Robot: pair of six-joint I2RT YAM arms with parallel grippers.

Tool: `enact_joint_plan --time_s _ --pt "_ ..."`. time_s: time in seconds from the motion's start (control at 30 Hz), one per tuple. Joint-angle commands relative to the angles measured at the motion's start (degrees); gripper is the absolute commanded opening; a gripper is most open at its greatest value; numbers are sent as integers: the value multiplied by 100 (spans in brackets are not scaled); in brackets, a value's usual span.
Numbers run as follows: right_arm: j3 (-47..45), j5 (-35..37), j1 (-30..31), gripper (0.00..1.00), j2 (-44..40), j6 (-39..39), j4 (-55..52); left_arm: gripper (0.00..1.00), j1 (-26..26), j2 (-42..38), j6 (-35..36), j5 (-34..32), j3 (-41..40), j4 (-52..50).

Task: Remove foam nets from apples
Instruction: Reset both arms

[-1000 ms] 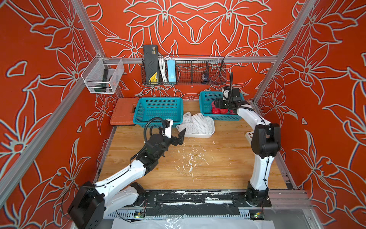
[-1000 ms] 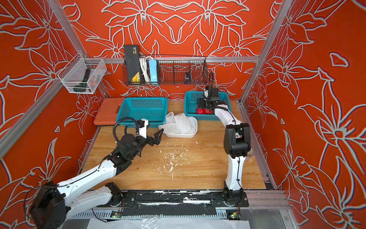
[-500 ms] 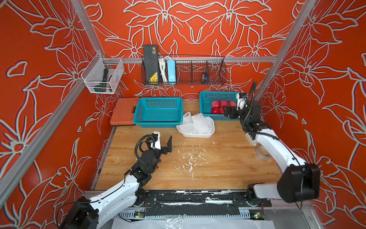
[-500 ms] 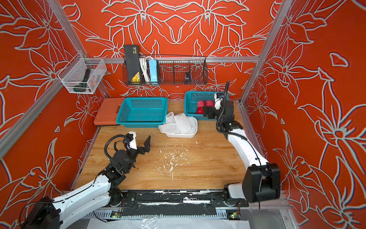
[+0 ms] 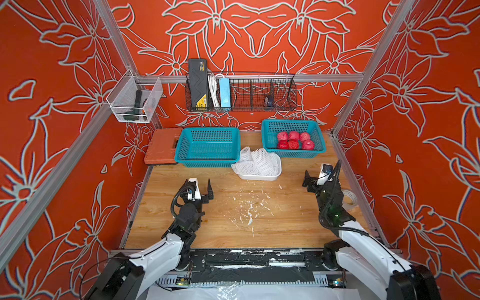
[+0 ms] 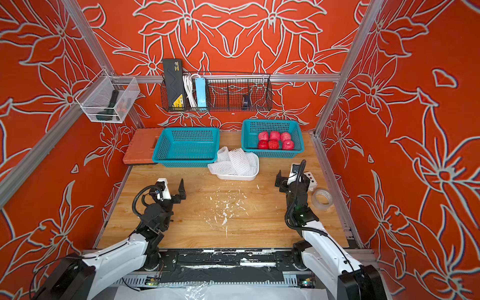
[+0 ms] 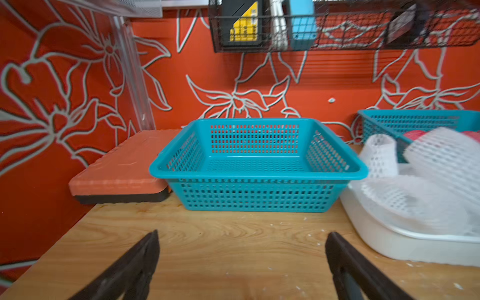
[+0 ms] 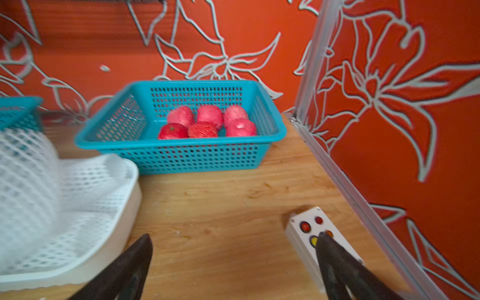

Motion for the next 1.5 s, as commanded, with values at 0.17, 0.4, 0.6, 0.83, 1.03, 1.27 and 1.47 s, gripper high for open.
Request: enact_joint_plan --time_s 0.17,0.4,0.6,0.83,1.03,1.27,1.47 --pt "247 570 8 98 1217 -735 904 98 916 1847 -136 538 76 1480" --pt "348 541 -289 98 1332 -746 860 97 1517 2754 -509 1226 173 1999" --pt "434 604 -448 98 1465 -847 743 95 1402 2672 -242 1574 -79 2359" --pt "238 875 -451 98 1688 -915 1170 97 1593 2791 -478 1555 541 1315" --pt "199 932 -627 98 2428 -628 1584 97 1719 2781 -583 1609 557 1271" --pt "400 86 -1021 98 2771 -501 1443 97 1723 2785 -583 1609 559 1271" --pt "113 -425 -1125 98 3068 -592 2238 97 1719 2787 -583 1609 561 1271"
